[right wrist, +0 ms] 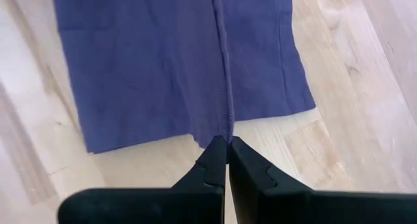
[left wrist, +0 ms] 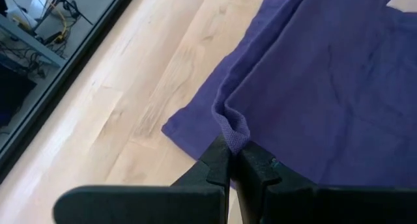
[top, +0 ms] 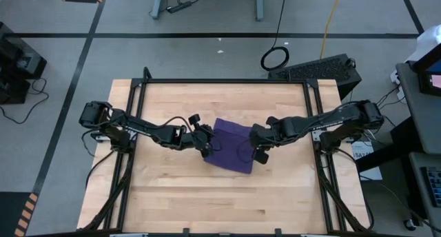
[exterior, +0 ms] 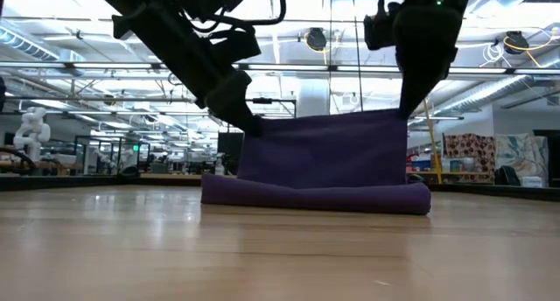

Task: Roll towel
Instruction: Roll the purple towel

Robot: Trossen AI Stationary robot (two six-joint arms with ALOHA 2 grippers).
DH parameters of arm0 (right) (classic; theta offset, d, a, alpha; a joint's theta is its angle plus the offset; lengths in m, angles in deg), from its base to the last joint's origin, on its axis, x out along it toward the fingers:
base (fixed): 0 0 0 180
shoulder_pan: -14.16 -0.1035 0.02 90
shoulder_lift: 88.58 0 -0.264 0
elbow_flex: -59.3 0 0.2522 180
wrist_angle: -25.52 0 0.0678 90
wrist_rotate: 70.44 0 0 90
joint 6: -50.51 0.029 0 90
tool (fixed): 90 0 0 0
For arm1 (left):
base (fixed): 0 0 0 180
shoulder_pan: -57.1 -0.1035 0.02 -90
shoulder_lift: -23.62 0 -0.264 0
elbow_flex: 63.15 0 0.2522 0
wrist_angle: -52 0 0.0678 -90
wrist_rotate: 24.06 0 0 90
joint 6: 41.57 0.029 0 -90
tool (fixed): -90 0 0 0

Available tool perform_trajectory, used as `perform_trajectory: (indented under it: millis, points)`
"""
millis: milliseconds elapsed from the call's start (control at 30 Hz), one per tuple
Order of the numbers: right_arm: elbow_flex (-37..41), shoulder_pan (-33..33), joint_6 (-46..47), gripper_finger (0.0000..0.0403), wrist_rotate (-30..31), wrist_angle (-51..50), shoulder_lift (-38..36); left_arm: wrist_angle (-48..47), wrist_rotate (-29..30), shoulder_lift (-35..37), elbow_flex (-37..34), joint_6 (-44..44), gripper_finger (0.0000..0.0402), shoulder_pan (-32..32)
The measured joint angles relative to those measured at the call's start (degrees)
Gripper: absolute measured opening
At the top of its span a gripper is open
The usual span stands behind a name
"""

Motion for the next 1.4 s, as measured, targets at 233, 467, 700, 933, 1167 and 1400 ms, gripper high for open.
perform_trajectory:
  millis: [233, 467, 700, 933, 1167, 1400]
  points:
    - [0.6, 0.3, -0.3, 0.0, 1.6, 0.5, 0.5, 0.2, 0.2, 0.0, 0.0, 0.0, 0.0015, 0.0]
    - [0.6, 0.3, -0.8, 0.0, 1.6, 0.7, 0.6, 1.1, 1.1, 0.0, 0.0, 0.0, 0.0015, -0.1]
    - [0.7, 0.3, -0.9, 0.0, 1.7, 0.0, 1.5, 1.3, 1.1, 0.0, 0.0, -0.2, 0.0015, -0.4]
    - [0.7, 0.3, -0.2, 0.0004, 2.0, 0.2, 1.5, 1.4, 1.1, 0.0, 0.0, -0.2, 0.0015, -0.4]
    - [0.7, 0.3, 0.6, 0.0051, 3.2, -0.1, 1.5, 1.8, 1.3, -0.4, 0.0, -0.1, 0.0015, -1.2]
    - [0.7, 0.3, 0.6, 0.0085, 3.2, -0.2, 1.5, 4.8, 1.0, -2.3, 0.0, 0.3, 0.0015, -2.8]
